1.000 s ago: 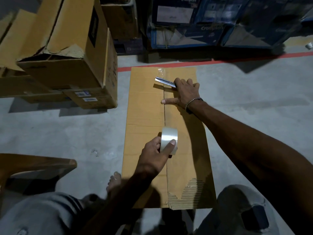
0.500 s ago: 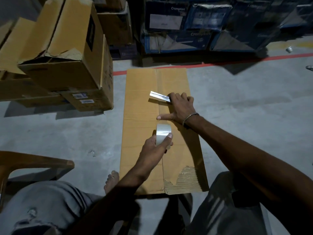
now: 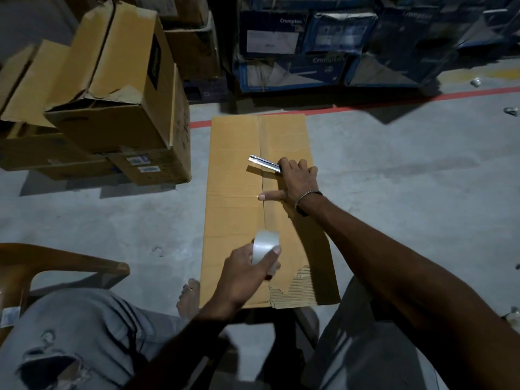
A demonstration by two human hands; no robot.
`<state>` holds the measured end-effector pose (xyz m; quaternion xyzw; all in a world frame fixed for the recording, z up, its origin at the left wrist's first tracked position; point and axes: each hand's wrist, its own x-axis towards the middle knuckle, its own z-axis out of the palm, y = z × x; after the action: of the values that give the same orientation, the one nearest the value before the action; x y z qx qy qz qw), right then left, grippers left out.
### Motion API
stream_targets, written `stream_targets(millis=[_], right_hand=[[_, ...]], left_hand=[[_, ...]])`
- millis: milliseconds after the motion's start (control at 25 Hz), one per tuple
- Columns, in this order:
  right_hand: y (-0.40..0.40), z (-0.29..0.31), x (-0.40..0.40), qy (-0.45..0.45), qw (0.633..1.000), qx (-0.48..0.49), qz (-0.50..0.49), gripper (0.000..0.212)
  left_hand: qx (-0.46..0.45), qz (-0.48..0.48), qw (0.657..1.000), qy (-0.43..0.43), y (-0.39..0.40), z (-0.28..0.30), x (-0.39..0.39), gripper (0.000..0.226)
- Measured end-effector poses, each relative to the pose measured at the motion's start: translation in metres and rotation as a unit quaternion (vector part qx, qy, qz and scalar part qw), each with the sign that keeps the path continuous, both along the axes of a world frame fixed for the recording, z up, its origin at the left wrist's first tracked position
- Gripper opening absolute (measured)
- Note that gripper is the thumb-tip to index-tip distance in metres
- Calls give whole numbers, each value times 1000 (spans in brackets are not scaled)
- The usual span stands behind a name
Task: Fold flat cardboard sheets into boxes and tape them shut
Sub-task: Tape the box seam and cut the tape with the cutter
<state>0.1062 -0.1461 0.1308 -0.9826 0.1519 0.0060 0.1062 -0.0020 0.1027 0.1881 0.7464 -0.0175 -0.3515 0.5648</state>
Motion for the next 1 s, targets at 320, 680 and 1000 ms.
stream_targets(millis=[320,680,1000], right_hand=[[12,7,-27,-10,1000,-5,-11,104],[43,12,-87,28,999,-13,35,117],[45,13,-89,37,999,16,24,114]], left_hand=[[-14,8,1000,19,19,1,-54,47],[-46,45,996,55,18,9,-65,43],[-25,69,997,0,29,11,-93,36]])
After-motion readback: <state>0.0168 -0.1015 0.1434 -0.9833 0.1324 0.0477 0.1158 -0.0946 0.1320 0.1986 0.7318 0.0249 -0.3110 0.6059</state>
